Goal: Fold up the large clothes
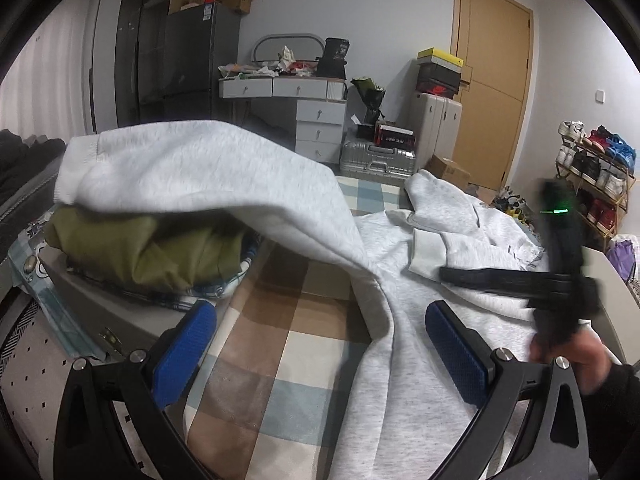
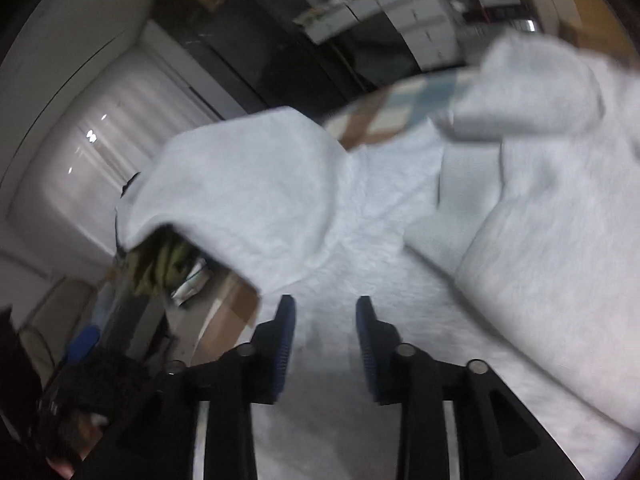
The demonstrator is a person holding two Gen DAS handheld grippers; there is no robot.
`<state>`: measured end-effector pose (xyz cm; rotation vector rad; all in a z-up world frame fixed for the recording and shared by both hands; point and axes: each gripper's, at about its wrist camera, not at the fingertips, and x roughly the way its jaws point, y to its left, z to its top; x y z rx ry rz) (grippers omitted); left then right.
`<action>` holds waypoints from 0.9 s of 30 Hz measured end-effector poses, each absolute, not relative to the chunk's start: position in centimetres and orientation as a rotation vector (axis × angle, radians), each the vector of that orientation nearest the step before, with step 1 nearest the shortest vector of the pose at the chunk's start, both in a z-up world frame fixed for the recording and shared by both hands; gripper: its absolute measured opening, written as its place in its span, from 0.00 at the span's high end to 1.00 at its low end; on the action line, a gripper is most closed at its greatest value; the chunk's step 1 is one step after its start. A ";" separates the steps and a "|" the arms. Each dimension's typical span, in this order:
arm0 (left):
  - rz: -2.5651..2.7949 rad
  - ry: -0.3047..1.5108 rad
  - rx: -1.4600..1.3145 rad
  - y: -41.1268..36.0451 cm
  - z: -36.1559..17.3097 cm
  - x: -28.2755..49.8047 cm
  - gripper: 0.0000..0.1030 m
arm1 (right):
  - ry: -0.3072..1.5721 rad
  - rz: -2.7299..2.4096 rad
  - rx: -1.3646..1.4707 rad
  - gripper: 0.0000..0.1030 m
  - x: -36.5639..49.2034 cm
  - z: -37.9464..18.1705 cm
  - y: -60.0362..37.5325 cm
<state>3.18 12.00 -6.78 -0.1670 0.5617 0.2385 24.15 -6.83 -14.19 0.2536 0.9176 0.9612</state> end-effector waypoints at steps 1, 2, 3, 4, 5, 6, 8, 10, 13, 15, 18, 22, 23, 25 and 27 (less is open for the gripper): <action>0.235 0.558 -0.160 12.1 -6.8 2.9 0.01 | 0.872 0.913 0.262 0.44 23.1 -12.7 -8.9; 0.229 0.562 -0.148 11.8 -6.8 3.0 0.01 | 0.855 0.882 0.287 0.35 22.8 -12.1 -10.4; 0.217 0.570 -0.136 11.5 -6.9 3.4 0.01 | 0.830 0.823 0.337 0.24 22.3 -10.9 -13.2; 0.198 0.577 -0.123 11.3 -6.9 3.9 0.01 | 0.813 0.769 0.369 0.20 22.3 -10.3 -14.9; 0.177 0.581 -0.114 11.2 -6.8 4.3 0.01 | 0.794 0.714 0.389 0.20 22.6 -9.7 -16.5; 0.145 0.596 -0.100 10.8 -6.5 5.4 0.01 | 0.759 0.654 0.381 0.20 21.6 -8.6 -19.1; 0.049 0.635 -0.090 9.9 -6.1 8.3 0.01 | 0.712 0.565 0.327 0.17 20.3 -7.0 -21.3; -0.008 0.710 -0.099 9.0 -6.2 11.1 0.01 | 0.621 0.477 0.275 0.14 17.2 -5.1 -24.0; -0.141 0.818 -0.128 6.8 -7.2 16.5 0.01 | 0.492 0.307 0.192 0.09 12.7 -2.3 -27.7; -0.174 0.886 -0.124 5.4 -8.7 20.5 0.01 | 0.376 0.151 0.143 0.00 9.7 -0.6 -30.8; -0.189 0.962 -0.119 4.2 -11.3 25.4 0.01 | 0.250 -0.057 -0.009 0.00 6.8 1.0 -32.0; -0.214 1.040 -0.105 3.8 -13.5 30.2 0.01 | 0.387 0.073 -0.028 0.00 8.0 -0.2 -32.9; -0.222 1.069 -0.093 3.7 -14.2 31.2 0.01 | 0.417 0.183 0.040 0.00 8.4 -0.8 -33.0; -0.233 1.122 -0.101 3.7 -15.4 32.9 0.01 | 0.484 0.443 0.214 0.00 9.8 -2.4 -33.1; -0.237 1.170 -0.159 4.3 -16.3 33.7 0.03 | 0.499 0.604 0.377 0.00 10.9 -3.8 -33.4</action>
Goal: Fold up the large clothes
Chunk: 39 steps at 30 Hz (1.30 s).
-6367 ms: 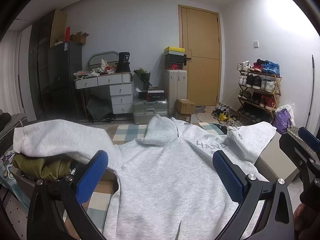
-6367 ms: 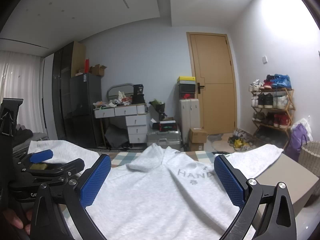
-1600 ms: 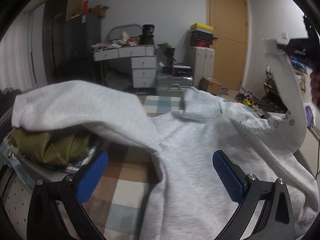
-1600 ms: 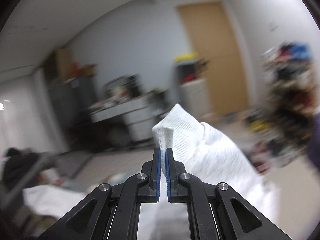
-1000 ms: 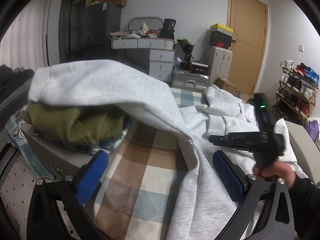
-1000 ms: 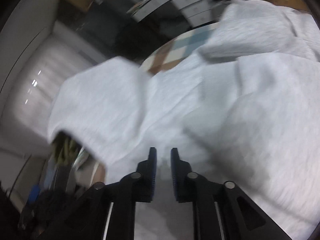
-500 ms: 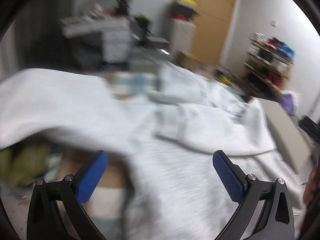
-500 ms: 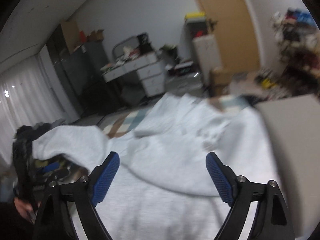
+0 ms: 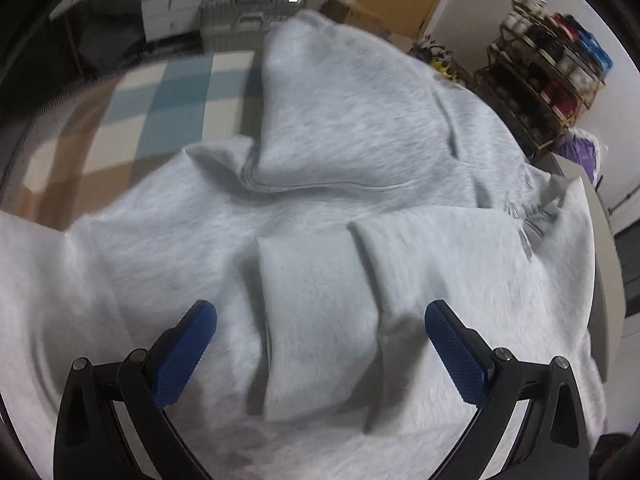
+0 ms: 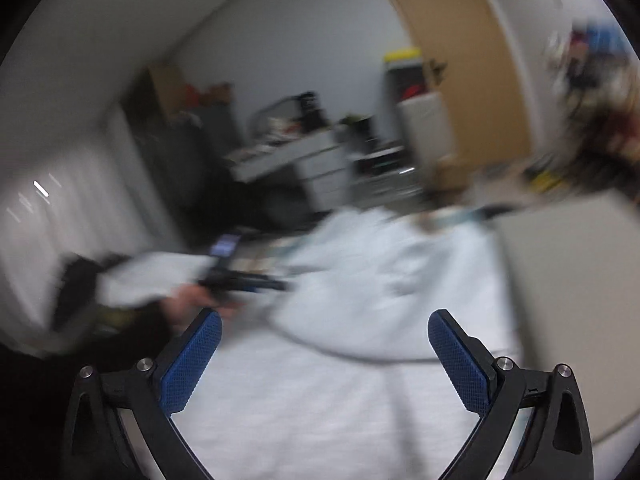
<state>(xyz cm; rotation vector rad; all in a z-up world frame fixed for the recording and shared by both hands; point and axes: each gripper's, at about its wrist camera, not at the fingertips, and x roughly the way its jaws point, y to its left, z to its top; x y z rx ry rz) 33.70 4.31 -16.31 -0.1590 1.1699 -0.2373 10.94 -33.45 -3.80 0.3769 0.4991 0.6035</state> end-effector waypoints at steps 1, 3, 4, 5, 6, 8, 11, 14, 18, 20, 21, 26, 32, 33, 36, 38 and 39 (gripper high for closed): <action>-0.254 1.182 -0.194 4.6 -16.7 33.8 0.06 | 0.489 0.683 0.500 0.00 11.7 -4.8 -33.7; -0.268 1.204 -0.202 4.7 -17.1 33.7 0.37 | 0.463 0.731 0.618 0.00 11.9 -6.2 -34.4; -0.265 1.199 -0.175 4.4 -17.2 33.4 0.39 | 0.453 0.713 0.640 0.00 11.9 -6.7 -34.5; -0.274 1.191 -0.150 4.2 -17.1 33.3 0.48 | 0.448 0.687 0.635 0.00 11.7 -7.0 -34.2; -0.282 1.190 -0.119 3.9 -17.1 32.9 0.54 | 0.443 0.631 0.588 0.00 11.7 -7.3 -33.6; -0.295 1.181 -0.104 3.6 -16.8 32.2 0.72 | 0.427 0.567 0.492 0.00 11.6 -7.3 -32.5; -0.355 1.176 -0.152 3.6 -16.1 30.6 0.91 | 0.410 0.561 0.421 0.00 10.8 -7.3 -31.2; -0.330 1.127 -0.081 3.1 -14.7 28.1 0.92 | 0.406 0.513 0.370 0.00 11.3 -7.9 -30.3; -0.313 1.083 -0.101 4.0 -12.6 24.9 0.92 | 0.378 0.373 0.286 0.00 11.9 -8.9 -30.6; -0.288 1.061 -0.091 4.9 -11.8 23.8 0.92 | 0.394 0.282 0.247 0.00 12.8 -9.8 -30.4; -0.281 1.060 -0.083 5.3 -11.7 23.5 0.92 | 0.413 0.246 0.239 0.00 13.3 -10.3 -30.4; -0.198 1.109 -0.080 6.8 -13.6 24.7 0.92 | 0.600 0.227 0.352 0.00 17.5 -14.5 -32.1; -0.140 1.070 -0.061 6.9 -12.2 24.1 0.57 | 0.667 0.200 0.545 0.00 18.4 -16.5 -36.0; -0.145 1.044 -0.079 7.3 -11.2 23.4 0.53 | 0.669 0.202 0.553 0.00 18.4 -16.5 -36.2; -0.191 0.962 -0.172 9.3 -7.9 21.8 0.36 | 0.677 0.207 0.543 0.00 18.5 -16.5 -36.1; -0.172 0.900 -0.225 11.1 -5.7 20.1 0.21 | 0.684 0.217 0.523 0.00 18.6 -16.4 -35.7; -0.138 0.865 -0.242 12.1 -4.7 19.1 0.20 | 0.685 0.224 0.513 0.00 18.6 -16.3 -35.6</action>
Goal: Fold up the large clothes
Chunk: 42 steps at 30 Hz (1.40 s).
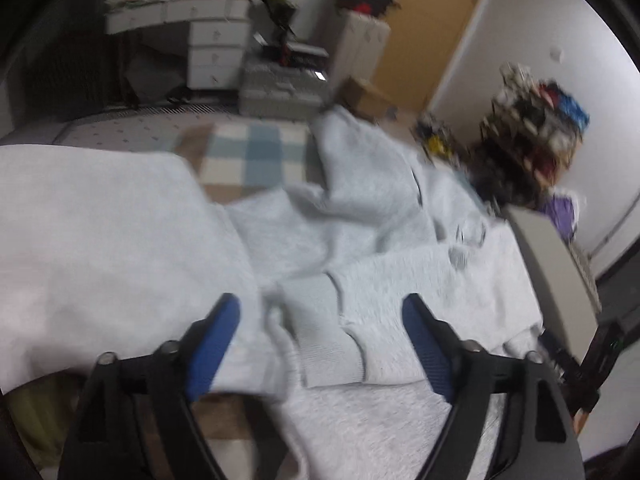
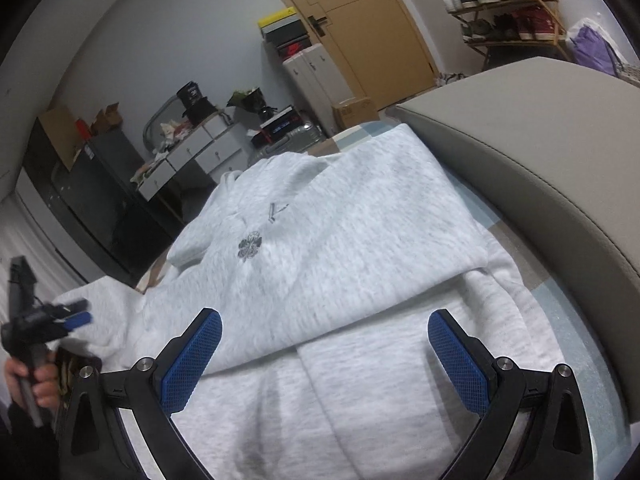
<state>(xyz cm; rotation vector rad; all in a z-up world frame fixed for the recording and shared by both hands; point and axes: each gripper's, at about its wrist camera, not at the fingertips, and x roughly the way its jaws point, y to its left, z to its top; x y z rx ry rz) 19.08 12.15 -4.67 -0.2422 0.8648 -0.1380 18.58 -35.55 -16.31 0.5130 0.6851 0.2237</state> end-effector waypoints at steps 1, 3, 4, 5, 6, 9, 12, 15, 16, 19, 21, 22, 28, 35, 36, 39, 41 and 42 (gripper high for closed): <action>-0.100 0.827 -0.264 13.8 -3.4 17.6 0.20 | 0.684 0.223 0.507 0.00 18.6 -16.2 -35.0; -0.070 0.780 -0.310 16.2 -2.1 15.4 0.20 | 0.680 0.225 0.507 0.00 18.6 -16.3 -34.8; -0.032 0.753 -0.339 18.0 -1.4 13.8 0.20 | 0.678 0.227 0.513 0.00 18.5 -16.3 -34.8; 0.011 0.726 -0.360 19.4 -1.1 12.6 0.20 | 0.678 0.227 0.518 0.00 18.6 -16.3 -34.9; 0.061 0.701 -0.380 20.9 -1.0 11.3 0.20 | 0.679 0.224 0.523 0.00 18.6 -16.3 -35.0; 0.218 0.612 -0.439 25.6 -0.8 7.0 0.20 | 0.679 0.223 0.528 0.00 18.6 -16.5 -35.0; 0.344 0.551 -0.447 29.6 -1.2 4.3 0.20 | 0.686 0.213 0.512 0.00 18.6 -16.5 -34.8; 0.372 0.554 -0.552 33.3 -2.9 4.2 0.20 | 0.692 0.205 0.490 0.00 18.6 -16.4 -34.4; 0.366 0.563 -0.616 34.8 -4.0 4.6 0.20 | 0.696 0.200 0.479 0.00 18.6 -16.3 -34.2; 0.350 0.588 -0.702 37.2 -6.0 6.2 0.20 | 0.691 0.175 0.450 0.00 18.2 -16.0 -33.7; 0.346 0.593 -0.712 38.2 -6.9 7.5 0.21 | 0.683 0.157 0.434 0.00 18.0 -15.5 -33.2; 0.354 0.590 -0.714 38.3 -6.8 7.8 0.21 | 0.691 0.161 0.426 0.00 17.9 -15.1 -32.8; 0.457 0.547 -0.685 38.7 -5.5 8.9 0.91 | 0.676 0.244 0.415 0.00 17.1 -10.1 -30.0; 0.425 0.389 -0.537 34.8 -1.9 8.0 0.97 | 0.584 0.431 0.289 0.00 16.2 -0.7 -23.6; 0.405 0.360 -0.491 33.6 -0.8 8.2 0.97 | 0.562 0.469 0.278 0.00 16.0 0.5 -22.7; 0.315 0.303 -0.386 30.0 2.4 9.1 0.98 | 0.553 0.543 0.331 0.00 16.6 2.6 -21.7; 0.221 0.277 -0.324 27.2 4.8 10.6 0.98 | 0.568 0.530 0.387 0.00 17.3 2.3 -22.2; 0.172 0.262 -0.294 25.3 6.1 11.3 0.98 | 0.576 0.516 0.402 0.00 17.8 1.9 -22.4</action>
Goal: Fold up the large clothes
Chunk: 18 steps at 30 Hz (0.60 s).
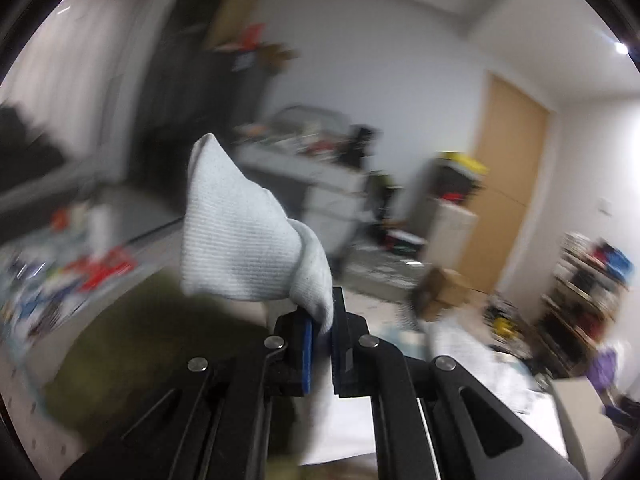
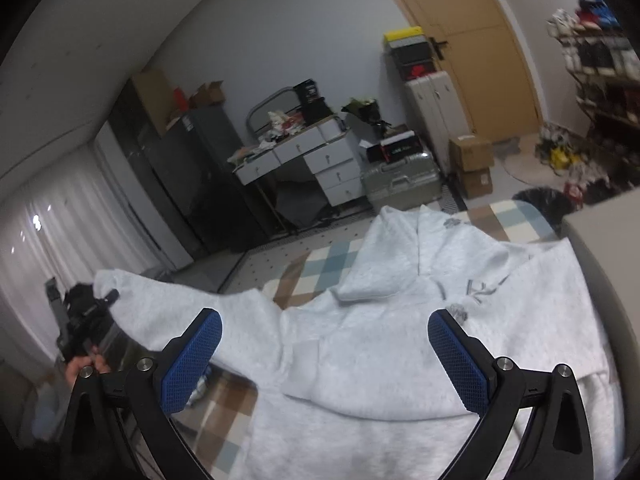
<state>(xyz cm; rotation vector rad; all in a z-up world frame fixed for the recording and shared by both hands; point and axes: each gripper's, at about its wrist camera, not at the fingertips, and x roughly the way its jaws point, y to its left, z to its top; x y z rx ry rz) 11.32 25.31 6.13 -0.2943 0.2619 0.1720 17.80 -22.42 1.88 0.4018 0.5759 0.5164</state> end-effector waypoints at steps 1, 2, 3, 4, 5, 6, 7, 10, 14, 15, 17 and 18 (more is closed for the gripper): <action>0.118 0.257 -0.268 23.4 7.3 12.2 0.98 | 0.589 0.502 0.405 0.00 18.2 1.4 -22.6; 0.072 0.254 -0.251 22.1 7.9 13.0 0.98 | 0.603 0.490 0.412 0.00 18.5 0.8 -23.0; 0.024 0.248 -0.228 20.1 8.8 13.9 0.98 | 0.616 0.486 0.428 0.00 18.7 0.1 -23.5; -0.017 0.250 -0.200 18.1 9.6 14.9 0.98 | 0.626 0.484 0.449 0.00 18.8 -0.7 -24.2; -0.062 0.253 -0.181 16.0 10.2 15.8 0.98 | 0.636 0.479 0.467 0.00 18.9 -1.3 -24.6; -0.108 0.258 -0.166 14.1 10.6 16.5 0.98 | 0.646 0.471 0.483 0.00 18.9 -2.0 -25.3; -0.172 0.273 -0.132 11.0 11.1 17.6 0.98 | 0.654 0.457 0.498 0.00 19.0 -2.6 -26.2; -0.323 0.305 -0.054 3.0 10.9 20.1 0.98 | 0.663 0.397 0.559 0.00 19.0 -3.9 -29.7; -0.512 0.447 0.000 -6.8 6.9 24.4 0.98 | 0.666 0.304 0.637 0.00 18.7 -5.8 -35.0; -0.551 0.497 0.005 -9.1 5.2 25.6 0.98 | 0.667 0.284 0.644 0.00 18.5 -6.2 -36.0; -0.627 0.614 -0.022 -12.9 0.8 27.6 0.98 | 0.672 0.233 0.661 0.00 18.3 -7.5 -38.6; -0.642 0.661 -0.029 -14.1 -0.9 28.5 0.98 | 0.681 0.199 0.670 0.00 18.2 -8.2 -39.8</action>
